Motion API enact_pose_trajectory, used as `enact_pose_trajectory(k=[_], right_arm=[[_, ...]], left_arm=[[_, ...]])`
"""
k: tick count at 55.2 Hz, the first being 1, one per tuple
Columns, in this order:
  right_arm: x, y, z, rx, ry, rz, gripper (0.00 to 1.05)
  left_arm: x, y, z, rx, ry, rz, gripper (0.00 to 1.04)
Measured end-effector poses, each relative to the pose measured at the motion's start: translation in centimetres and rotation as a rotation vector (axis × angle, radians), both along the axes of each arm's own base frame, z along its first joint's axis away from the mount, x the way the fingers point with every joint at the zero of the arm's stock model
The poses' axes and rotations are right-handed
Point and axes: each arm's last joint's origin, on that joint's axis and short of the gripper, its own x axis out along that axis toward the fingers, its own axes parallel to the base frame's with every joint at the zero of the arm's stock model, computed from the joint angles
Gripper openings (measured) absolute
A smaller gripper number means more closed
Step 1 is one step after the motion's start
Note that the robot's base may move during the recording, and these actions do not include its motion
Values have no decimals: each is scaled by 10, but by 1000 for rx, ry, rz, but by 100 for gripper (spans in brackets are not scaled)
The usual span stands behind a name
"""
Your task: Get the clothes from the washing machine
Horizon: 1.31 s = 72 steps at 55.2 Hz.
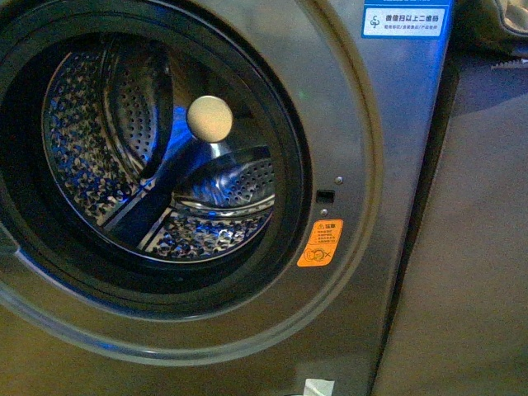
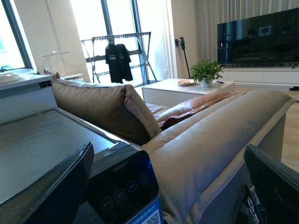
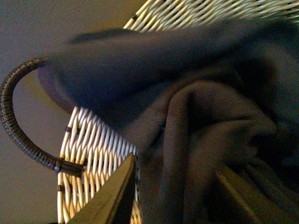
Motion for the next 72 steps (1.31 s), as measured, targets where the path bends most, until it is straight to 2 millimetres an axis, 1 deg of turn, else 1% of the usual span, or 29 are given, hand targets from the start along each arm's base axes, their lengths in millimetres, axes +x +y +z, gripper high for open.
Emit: enact_pose_trajectory(k=[3, 5, 6, 10, 11, 13, 16, 18, 21, 22, 24, 25, 27, 28, 30, 31, 36, 37, 42, 46, 50, 51, 52, 56, 59, 60, 64, 67, 72], right_arm=[[1, 0, 2, -10, -20, -6, 60], [1, 0, 5, -14, -32, -10, 66], [1, 0, 6, -15, -35, -10, 68], [1, 0, 13, -31, -62, -20, 82], [1, 0, 15, -34, -67, -20, 84], [1, 1, 21, -48, -86, -21, 91], [0, 3, 31, -74, -116, -22, 99], [-1, 5, 39, -97, -139, -20, 99], [-3, 9, 59, -169, -190, -9, 97], [-3, 10, 63, -184, -199, -6, 97], [-4, 15, 80, -231, -240, 9, 97], [-4, 17, 85, -242, -250, 14, 97], [-4, 23, 103, -286, -292, 33, 97], [-4, 25, 108, -297, -303, 38, 97], [-3, 33, 125, -338, -341, 56, 97], [-3, 35, 130, -348, -351, 61, 97], [2, 59, 167, -429, -450, 123, 97], [3, 62, 170, -434, -459, 128, 97], [7, 93, 193, -483, -542, 193, 97], [9, 118, 202, -511, -592, 240, 97], [10, 150, 205, -554, -645, 291, 97], [10, 154, 205, -560, -651, 292, 97], [10, 162, 204, -572, -663, 302, 97], [9, 192, 194, -609, -692, 351, 97], [8, 213, 181, -616, -711, 394, 97], [8, 217, 178, -617, -714, 403, 97], [7, 242, 157, -592, -728, 462, 97], [3, 266, 131, -549, -734, 508, 97], [0, 283, 104, -523, -713, 524, 97]], left_arm=[[0, 0, 0, 0, 0, 0, 98], [0, 0, 0, 0, 0, 0, 98], [0, 0, 0, 0, 0, 0, 98], [0, 0, 0, 0, 0, 0, 98], [0, 0, 0, 0, 0, 0, 98], [0, 0, 0, 0, 0, 0, 98], [0, 0, 0, 0, 0, 0, 98], [0, 0, 0, 0, 0, 0, 98], [0, 0, 0, 0, 0, 0, 98], [0, 0, 0, 0, 0, 0, 98], [0, 0, 0, 0, 0, 0, 98], [0, 0, 0, 0, 0, 0, 98], [0, 0, 0, 0, 0, 0, 98], [0, 0, 0, 0, 0, 0, 98], [0, 0, 0, 0, 0, 0, 98], [0, 0, 0, 0, 0, 0, 98], [0, 0, 0, 0, 0, 0, 98], [0, 0, 0, 0, 0, 0, 98], [0, 0, 0, 0, 0, 0, 98], [0, 0, 0, 0, 0, 0, 98], [0, 0, 0, 0, 0, 0, 98], [0, 0, 0, 0, 0, 0, 98], [0, 0, 0, 0, 0, 0, 98], [0, 0, 0, 0, 0, 0, 98], [0, 0, 0, 0, 0, 0, 98], [0, 0, 0, 0, 0, 0, 98], [0, 0, 0, 0, 0, 0, 98], [0, 0, 0, 0, 0, 0, 98], [0, 0, 0, 0, 0, 0, 98]])
